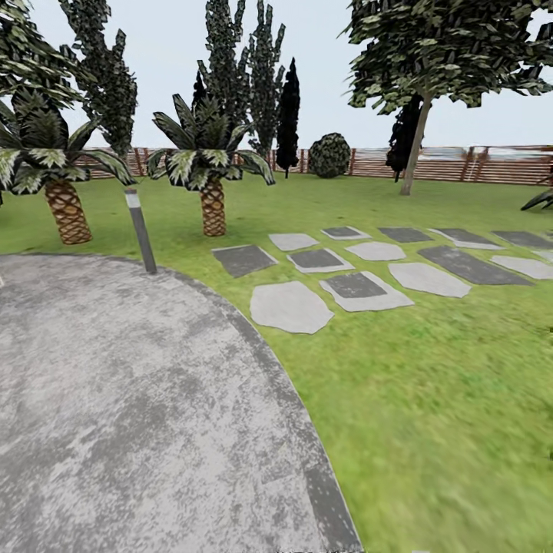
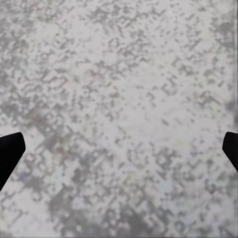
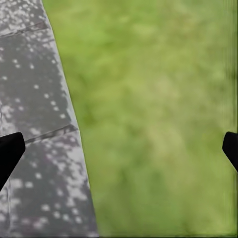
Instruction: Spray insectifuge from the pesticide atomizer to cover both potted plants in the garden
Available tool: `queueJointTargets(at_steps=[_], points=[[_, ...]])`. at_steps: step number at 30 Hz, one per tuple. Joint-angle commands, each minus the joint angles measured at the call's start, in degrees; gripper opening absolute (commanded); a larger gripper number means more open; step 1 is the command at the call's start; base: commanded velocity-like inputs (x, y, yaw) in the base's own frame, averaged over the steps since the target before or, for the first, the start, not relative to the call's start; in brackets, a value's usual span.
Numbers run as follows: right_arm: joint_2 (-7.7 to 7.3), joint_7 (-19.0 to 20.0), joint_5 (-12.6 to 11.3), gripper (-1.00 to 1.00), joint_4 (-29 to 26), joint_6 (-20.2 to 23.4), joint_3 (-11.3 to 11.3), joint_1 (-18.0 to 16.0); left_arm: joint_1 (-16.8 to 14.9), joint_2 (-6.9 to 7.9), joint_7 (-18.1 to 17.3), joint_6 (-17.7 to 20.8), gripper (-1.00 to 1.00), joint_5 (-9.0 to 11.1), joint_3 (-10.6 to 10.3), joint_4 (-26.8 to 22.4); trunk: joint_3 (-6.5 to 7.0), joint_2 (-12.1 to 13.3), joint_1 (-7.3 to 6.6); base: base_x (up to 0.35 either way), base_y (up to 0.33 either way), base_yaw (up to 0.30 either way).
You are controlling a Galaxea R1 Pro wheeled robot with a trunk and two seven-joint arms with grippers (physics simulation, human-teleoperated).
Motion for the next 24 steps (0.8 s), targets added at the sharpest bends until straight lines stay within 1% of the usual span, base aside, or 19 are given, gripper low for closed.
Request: queueJointTargets(at_steps=[1,2,7,24], points=[[0.0,-0.1,-0.1,1.0,0.1,-0.2,0.0,-0.1,0.0,0.01,0.0,-0.2,1.0,0.0,0.0,0.0,-0.3,-0.4,0.21,0.0,0.0,-0.222],[0.0,-0.1,-0.1,1.0,0.1,-0.2,0.0,-0.1,0.0,0.01,0.0,-0.2,1.0,0.0,0.0,0.0,-0.55,-0.8,0.43,0.0,0.0,-0.222],[0.0,-0.1,-0.1,1.0,0.1,-0.2,0.0,0.0,0.0,0.01,0.0,-0.2,1.0,0.0,0.0,0.0,-2.0,-0.9,0.55,0.0,0.0,-0.221],[0.0,-0.1,-0.1,1.0,0.1,-0.2,0.0,0.0,0.0,0.01,0.0,-0.2,1.0,0.0,0.0,0.0,-3.17,-0.9,0.55,0.0,0.0,-0.22]])
